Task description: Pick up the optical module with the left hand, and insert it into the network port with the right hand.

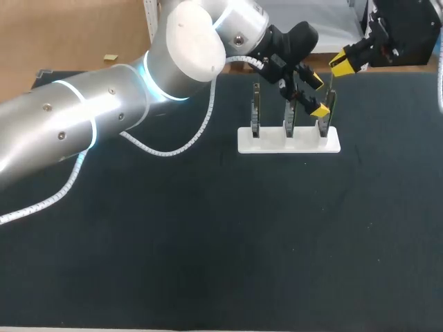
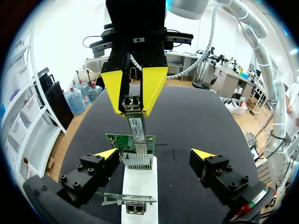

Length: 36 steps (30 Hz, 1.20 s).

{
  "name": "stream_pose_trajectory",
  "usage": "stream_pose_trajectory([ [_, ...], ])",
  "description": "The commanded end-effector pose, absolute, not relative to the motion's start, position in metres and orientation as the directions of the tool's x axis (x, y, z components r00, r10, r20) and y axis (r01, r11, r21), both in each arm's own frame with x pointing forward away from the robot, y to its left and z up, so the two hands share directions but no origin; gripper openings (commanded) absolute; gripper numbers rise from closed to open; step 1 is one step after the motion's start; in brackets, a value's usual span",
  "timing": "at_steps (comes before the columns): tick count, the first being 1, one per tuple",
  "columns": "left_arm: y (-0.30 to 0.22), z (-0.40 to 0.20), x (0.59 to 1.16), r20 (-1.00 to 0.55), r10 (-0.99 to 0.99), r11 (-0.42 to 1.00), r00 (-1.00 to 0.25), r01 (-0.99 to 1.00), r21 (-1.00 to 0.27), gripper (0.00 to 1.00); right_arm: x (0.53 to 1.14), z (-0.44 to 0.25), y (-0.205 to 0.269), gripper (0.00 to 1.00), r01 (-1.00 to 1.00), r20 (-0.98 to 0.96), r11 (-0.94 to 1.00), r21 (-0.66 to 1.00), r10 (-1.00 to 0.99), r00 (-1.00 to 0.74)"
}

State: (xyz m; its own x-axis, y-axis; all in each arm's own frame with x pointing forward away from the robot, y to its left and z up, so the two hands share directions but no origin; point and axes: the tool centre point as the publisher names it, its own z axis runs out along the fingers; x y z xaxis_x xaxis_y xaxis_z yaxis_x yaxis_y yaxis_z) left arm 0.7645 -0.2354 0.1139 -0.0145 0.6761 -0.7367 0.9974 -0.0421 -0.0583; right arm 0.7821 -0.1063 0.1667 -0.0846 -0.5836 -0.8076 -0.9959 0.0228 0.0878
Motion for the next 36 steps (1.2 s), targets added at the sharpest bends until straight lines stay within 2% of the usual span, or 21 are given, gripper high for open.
stream_pose_trajectory([
  [1,-0.237,0.114,0.767,-0.734,0.679,-0.045,-0.015,0.997,-0.061,1.0,0.78,0.165,-0.106,0.0,-0.996,-0.807,0.031,0.083,-0.584,-0.085],
  [36,-0.237,0.114,0.767,-0.734,0.679,-0.045,-0.015,0.997,-0.061,1.0,0.781,0.151,-0.106,0.0,-0.993,-0.791,0.048,0.108,-0.601,-0.115],
])
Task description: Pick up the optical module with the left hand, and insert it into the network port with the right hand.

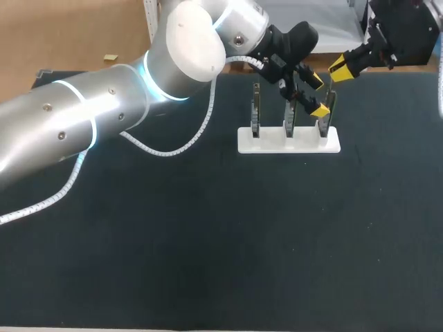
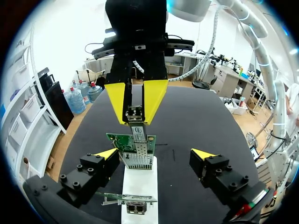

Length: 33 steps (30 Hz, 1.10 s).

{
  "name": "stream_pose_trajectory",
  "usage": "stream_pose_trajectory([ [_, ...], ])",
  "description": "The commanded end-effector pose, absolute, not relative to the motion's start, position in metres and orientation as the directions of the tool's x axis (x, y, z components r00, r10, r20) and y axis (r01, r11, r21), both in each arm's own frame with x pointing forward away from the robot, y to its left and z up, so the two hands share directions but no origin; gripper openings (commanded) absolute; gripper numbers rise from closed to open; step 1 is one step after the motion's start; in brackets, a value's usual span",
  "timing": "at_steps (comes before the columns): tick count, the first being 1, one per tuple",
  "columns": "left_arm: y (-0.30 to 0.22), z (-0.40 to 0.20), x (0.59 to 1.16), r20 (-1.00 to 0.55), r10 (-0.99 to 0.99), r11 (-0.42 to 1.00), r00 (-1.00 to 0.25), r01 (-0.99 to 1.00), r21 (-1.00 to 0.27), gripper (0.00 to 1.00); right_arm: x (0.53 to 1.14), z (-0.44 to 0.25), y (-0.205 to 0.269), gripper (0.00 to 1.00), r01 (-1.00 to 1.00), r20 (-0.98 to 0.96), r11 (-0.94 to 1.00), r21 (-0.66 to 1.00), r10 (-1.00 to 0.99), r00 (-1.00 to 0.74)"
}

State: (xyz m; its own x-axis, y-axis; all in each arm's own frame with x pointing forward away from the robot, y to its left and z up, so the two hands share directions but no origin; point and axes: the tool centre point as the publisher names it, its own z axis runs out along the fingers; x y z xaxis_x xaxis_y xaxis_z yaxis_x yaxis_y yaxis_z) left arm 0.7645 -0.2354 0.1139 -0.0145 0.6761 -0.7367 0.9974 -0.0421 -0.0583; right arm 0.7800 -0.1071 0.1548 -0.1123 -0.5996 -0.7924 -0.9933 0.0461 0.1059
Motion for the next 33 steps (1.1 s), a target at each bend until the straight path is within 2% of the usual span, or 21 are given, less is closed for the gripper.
stream_pose_trajectory([
  [1,-0.237,0.114,0.767,-0.734,0.679,-0.045,-0.015,0.997,-0.061,1.0,0.781,0.151,-0.107,0.0,-0.993,-0.791,0.049,0.109,-0.601,-0.117],
  [18,-0.237,0.114,0.767,-0.734,0.679,-0.045,-0.015,0.997,-0.061,1.0,0.782,0.148,-0.107,0.0,-0.991,-0.79,0.059,0.12,-0.599,-0.131],
  [19,-0.237,0.114,0.767,-0.734,0.679,-0.045,-0.015,0.997,-0.061,1.0,0.782,0.148,-0.107,0.24,-0.991,-0.79,0.06,0.121,-0.599,-0.133],
  [20,-0.237,0.114,0.767,-0.734,0.679,-0.045,-0.015,0.997,-0.061,1.0,0.782,0.148,-0.107,0.9,-0.99,-0.789,0.058,0.125,-0.599,-0.135],
  [21,-0.237,0.114,0.767,-0.734,0.679,-0.045,-0.015,0.997,-0.061,1.0,0.781,0.148,-0.107,1.0,-0.991,-0.79,0.053,0.126,-0.598,-0.133],
  [33,-0.237,0.114,0.767,-0.734,0.679,-0.045,-0.015,0.997,-0.061,1.0,0.783,0.177,-0.117,1.0,-0.987,-0.855,0.025,0.158,-0.497,-0.149],
])
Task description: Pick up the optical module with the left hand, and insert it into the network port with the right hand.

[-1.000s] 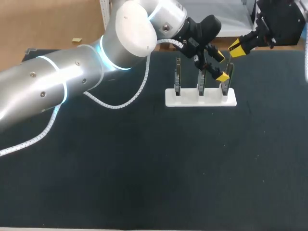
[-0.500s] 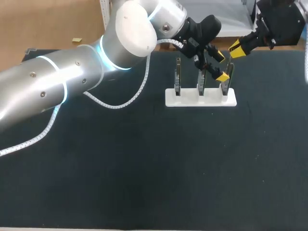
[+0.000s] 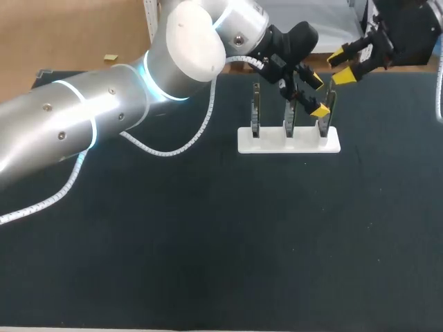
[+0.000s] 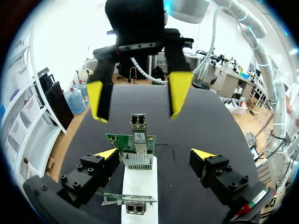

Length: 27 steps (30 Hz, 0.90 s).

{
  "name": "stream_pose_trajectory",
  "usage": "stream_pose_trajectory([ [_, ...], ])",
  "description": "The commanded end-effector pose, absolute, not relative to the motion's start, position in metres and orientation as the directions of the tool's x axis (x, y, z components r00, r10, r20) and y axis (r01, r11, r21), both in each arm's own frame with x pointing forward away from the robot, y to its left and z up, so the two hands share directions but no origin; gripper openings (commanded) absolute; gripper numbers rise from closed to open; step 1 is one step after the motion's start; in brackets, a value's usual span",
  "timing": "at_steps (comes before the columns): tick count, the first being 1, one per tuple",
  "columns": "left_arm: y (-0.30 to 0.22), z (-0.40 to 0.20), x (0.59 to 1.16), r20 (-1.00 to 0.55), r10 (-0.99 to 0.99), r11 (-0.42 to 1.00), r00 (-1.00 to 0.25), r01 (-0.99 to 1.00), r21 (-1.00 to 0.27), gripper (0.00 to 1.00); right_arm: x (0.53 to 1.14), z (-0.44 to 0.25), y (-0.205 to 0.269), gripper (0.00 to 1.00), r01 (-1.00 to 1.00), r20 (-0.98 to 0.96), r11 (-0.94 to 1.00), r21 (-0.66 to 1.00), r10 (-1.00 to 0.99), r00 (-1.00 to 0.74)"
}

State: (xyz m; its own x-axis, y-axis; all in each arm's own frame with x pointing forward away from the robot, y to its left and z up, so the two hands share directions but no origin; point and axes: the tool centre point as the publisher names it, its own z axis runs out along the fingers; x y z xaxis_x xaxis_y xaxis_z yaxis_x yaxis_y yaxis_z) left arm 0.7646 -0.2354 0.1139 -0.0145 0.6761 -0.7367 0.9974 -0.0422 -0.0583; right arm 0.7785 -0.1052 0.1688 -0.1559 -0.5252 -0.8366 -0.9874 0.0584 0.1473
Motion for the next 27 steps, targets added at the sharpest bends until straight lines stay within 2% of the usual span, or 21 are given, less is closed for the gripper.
stream_pose_trajectory([
  [1,-0.237,0.114,0.767,-0.734,0.679,-0.045,-0.015,0.997,-0.061,1.0,0.783,0.179,-0.118,1.0,-0.987,-0.862,0.023,0.159,-0.485,-0.15],
  [3,-0.237,0.114,0.767,-0.734,0.679,-0.045,-0.015,0.997,-0.061,1.0,0.783,0.184,-0.119,1.0,-0.987,-0.874,-0.008,0.16,-0.466,-0.137],
  [4,-0.237,0.114,0.767,-0.734,0.679,-0.045,-0.015,0.997,-0.061,1.0,0.783,0.186,-0.119,0.77,-0.989,-0.875,-0.015,0.15,-0.467,-0.126],
  [5,-0.237,0.114,0.767,-0.734,0.679,-0.045,-0.015,0.997,-0.061,1.0,0.783,0.187,-0.119,0.25,-0.989,-0.877,-0.009,0.147,-0.464,-0.126],
  [6,-0.237,0.114,0.767,-0.734,0.679,-0.045,-0.015,0.997,-0.061,1.0,0.783,0.188,-0.12,0.0,-0.989,-0.88,-0.015,0.147,-0.459,-0.124],
  [27,-0.237,0.114,0.767,-0.734,0.679,-0.045,-0.015,0.997,-0.061,1.0,0.779,0.179,-0.109,0.0,-0.991,-0.873,-0.042,0.128,-0.48,-0.092],
])
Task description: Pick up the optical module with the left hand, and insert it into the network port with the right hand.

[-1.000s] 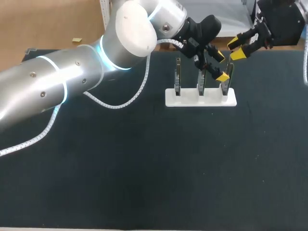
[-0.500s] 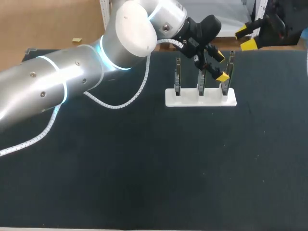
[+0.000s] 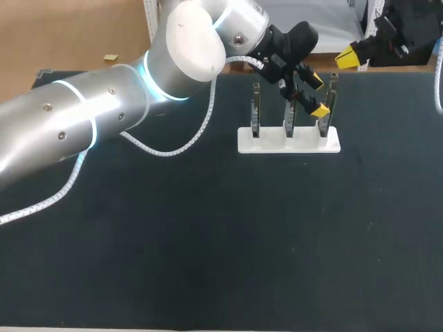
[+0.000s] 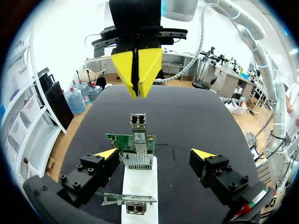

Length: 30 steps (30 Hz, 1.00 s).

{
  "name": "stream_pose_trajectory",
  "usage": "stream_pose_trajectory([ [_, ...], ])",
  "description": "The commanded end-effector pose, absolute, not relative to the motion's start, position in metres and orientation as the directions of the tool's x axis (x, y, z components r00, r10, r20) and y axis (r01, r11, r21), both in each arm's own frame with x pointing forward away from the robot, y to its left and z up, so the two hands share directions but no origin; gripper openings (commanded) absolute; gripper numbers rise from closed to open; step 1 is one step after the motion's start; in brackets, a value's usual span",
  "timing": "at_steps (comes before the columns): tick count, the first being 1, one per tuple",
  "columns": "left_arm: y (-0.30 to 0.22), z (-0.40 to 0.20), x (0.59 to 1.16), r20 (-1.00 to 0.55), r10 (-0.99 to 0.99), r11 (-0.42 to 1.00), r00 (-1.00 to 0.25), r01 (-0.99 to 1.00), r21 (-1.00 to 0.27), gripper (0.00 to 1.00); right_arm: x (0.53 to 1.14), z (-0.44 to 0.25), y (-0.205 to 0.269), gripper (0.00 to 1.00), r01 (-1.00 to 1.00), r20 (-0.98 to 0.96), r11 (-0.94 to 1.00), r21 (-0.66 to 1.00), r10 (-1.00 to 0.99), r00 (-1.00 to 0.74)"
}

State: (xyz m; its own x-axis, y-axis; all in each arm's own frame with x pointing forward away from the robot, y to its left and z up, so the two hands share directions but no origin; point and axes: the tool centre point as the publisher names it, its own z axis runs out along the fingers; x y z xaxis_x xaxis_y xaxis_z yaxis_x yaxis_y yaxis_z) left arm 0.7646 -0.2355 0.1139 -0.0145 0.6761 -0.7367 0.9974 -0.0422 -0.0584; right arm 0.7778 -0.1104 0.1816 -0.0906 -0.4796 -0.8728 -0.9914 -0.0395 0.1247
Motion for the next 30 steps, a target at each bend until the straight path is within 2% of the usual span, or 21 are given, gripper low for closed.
stream_pose_trajectory([
  [1,-0.237,0.114,0.767,-0.734,0.679,-0.045,-0.015,0.997,-0.061,1.0,0.779,0.179,-0.109,0.0,-0.991,-0.872,-0.042,0.129,-0.481,-0.093],
  [30,-0.237,0.114,0.767,-0.734,0.679,-0.045,-0.015,0.997,-0.061,1.0,0.781,0.153,-0.105,0.0,-0.982,-0.842,-0.047,0.182,-0.523,-0.131],
])
